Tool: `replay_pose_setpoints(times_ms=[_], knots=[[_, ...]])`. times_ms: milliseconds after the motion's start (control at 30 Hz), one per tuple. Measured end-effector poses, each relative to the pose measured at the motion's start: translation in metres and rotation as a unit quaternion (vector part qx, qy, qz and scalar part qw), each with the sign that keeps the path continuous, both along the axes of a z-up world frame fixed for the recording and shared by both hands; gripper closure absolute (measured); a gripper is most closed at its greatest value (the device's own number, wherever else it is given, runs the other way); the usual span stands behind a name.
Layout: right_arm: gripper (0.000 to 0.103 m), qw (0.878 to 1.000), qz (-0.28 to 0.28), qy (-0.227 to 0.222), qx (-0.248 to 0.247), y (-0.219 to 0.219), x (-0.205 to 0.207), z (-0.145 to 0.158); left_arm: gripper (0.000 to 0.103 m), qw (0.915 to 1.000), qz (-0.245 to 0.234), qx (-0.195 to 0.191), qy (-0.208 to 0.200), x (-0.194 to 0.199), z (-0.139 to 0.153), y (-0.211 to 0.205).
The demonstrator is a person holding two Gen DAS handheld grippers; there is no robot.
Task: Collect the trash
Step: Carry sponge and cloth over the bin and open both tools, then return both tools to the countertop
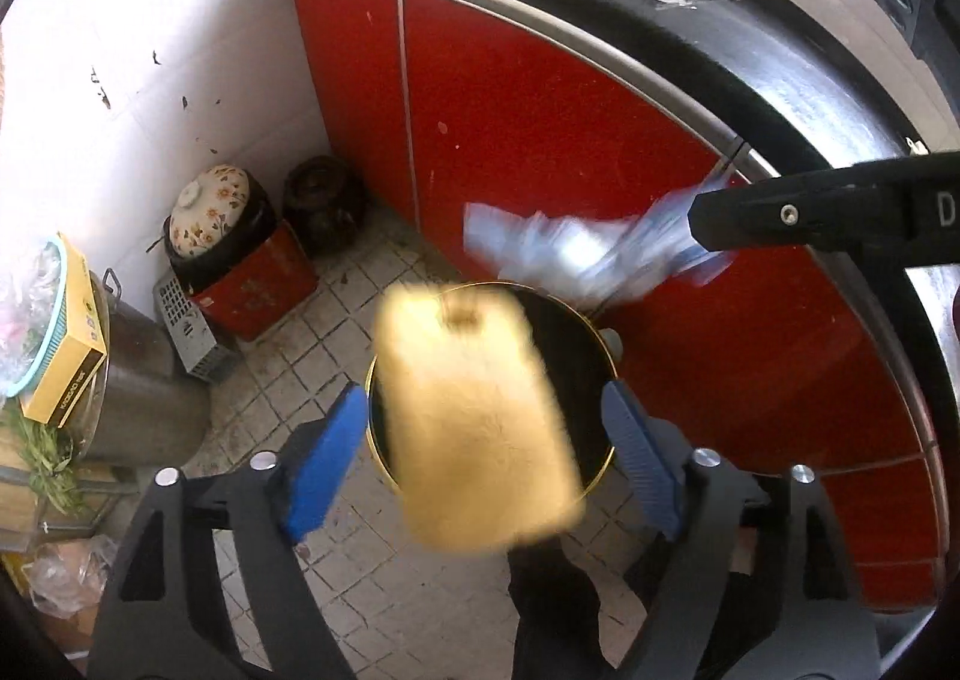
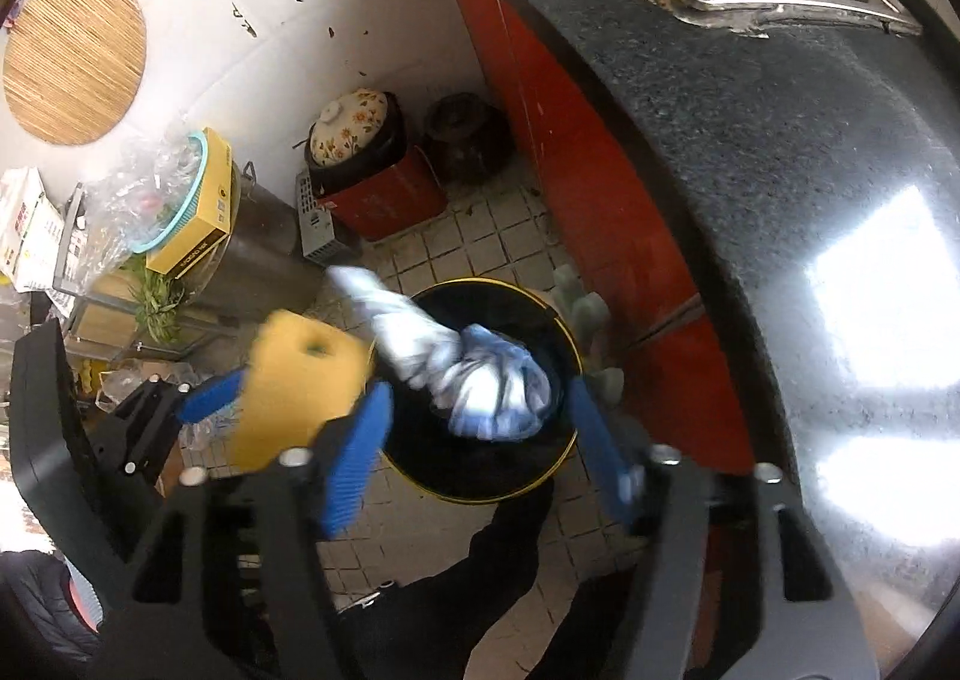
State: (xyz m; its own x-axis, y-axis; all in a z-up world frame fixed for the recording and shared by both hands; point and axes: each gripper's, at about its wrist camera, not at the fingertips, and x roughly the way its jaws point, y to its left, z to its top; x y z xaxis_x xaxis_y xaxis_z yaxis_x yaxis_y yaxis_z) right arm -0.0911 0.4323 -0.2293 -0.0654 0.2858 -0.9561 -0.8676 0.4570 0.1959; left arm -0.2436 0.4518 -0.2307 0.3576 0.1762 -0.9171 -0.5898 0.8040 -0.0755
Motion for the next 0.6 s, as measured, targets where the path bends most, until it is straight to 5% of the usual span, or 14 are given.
replay_pose_setpoints(times_ms=[300, 600], knots=[[0.039, 1.000, 0.003, -0.015, 0.016, -0.007, -0.003, 0.022, 0.021, 0.9999, -0.011, 0.007, -0.002, 0.000, 0.009, -0.006], [0.031, 0.991, -0.070, -0.072, 0.092, -0.099, 0.045, 0.114, 0.011, 0.9912, -0.103, 0.070, -0.045, 0.053, 0.082, -0.052]])
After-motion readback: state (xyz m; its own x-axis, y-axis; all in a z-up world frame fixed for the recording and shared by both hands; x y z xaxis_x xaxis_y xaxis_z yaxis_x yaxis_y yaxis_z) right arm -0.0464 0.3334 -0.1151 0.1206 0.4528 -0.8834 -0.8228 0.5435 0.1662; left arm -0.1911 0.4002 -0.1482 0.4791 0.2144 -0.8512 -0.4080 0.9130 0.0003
